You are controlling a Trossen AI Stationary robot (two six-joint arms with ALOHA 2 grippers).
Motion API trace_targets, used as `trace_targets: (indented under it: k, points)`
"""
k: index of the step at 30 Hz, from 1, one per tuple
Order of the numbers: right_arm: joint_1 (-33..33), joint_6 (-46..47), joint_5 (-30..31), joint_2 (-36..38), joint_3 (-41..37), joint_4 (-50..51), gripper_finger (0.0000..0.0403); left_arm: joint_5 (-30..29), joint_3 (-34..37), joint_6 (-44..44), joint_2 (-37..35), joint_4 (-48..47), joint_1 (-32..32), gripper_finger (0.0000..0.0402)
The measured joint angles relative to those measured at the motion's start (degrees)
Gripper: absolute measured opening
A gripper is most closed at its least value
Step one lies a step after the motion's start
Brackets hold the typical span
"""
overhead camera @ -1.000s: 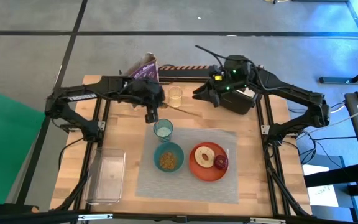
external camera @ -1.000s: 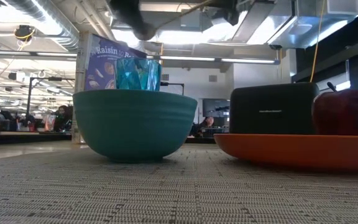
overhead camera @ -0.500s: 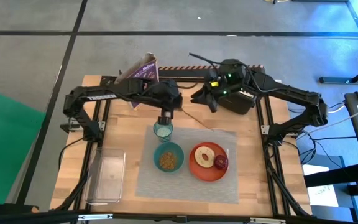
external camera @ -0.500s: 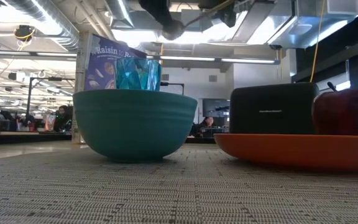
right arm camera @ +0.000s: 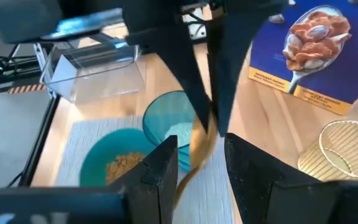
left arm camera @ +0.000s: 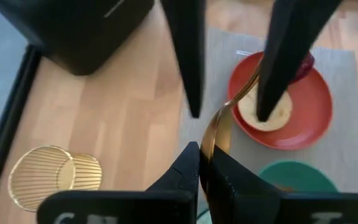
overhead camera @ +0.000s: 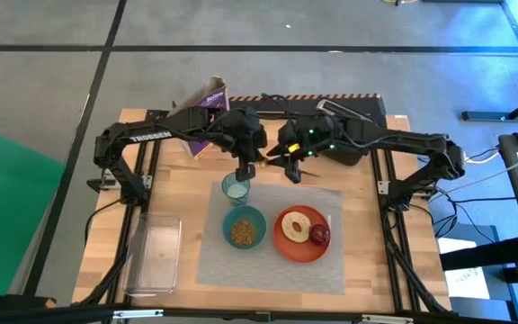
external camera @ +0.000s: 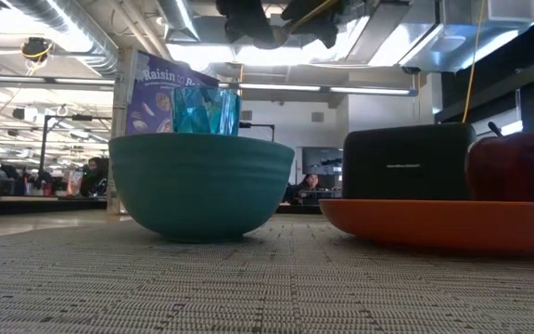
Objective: Arrange a breakfast setting
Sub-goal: Put the gold spoon to the right side of the orange plate on the gray table mat
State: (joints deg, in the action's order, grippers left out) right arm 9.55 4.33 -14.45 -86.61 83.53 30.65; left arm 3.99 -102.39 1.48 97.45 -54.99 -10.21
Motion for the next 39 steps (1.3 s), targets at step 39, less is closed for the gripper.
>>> trace_targets:
  k: [39]
  points:
    - [-0.07,11.3,16.8,-2.48,-0.17,1.72,0.0001,-5.89,-0.09,-20.94,-4.27,-3.48,0.21,0.0141]
